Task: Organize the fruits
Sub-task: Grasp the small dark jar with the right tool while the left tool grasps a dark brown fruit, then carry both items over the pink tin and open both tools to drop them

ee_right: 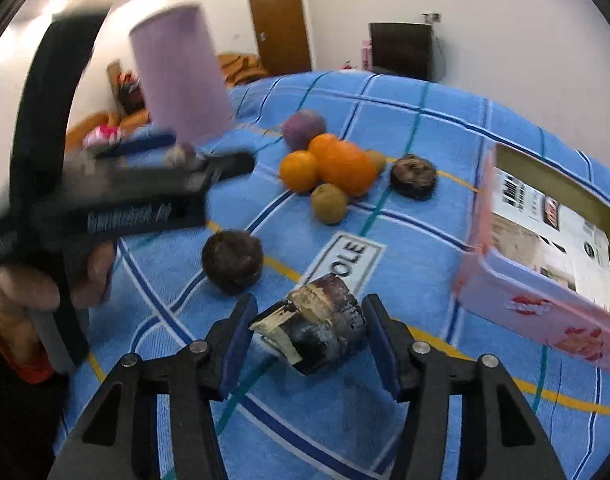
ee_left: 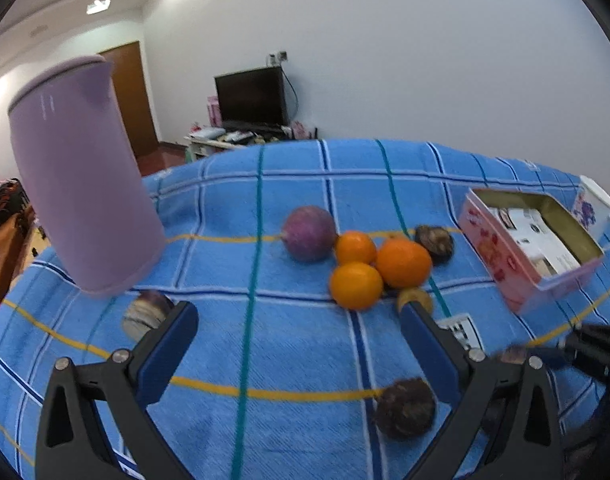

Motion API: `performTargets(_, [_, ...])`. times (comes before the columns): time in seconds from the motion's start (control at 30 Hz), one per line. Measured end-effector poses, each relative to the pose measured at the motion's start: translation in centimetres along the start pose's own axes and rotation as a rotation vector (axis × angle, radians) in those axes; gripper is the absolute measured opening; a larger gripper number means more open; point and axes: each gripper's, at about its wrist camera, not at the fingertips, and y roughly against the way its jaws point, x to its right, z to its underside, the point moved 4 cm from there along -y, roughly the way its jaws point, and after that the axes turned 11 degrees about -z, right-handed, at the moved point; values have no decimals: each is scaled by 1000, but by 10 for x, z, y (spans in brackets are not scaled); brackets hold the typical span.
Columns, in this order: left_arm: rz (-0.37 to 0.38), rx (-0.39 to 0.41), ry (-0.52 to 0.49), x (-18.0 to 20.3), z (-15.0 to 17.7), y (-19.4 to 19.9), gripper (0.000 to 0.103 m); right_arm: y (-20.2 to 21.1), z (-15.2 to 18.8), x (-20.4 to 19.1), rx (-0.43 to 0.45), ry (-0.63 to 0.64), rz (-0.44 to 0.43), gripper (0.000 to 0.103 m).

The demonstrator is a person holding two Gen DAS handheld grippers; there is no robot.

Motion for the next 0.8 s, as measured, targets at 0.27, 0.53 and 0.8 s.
performTargets(0.27, [124,-93,-68,35,16,6,87,54,-9,37,230,-122,48,56])
performTargets(0.53, [133,-203,-84,48,36,-8,53,65,-12,49,265,-158,80,56])
performTargets(0.8, [170,-196,-56,45,40,-3,39,59,-11,47,268,-133,126,56])
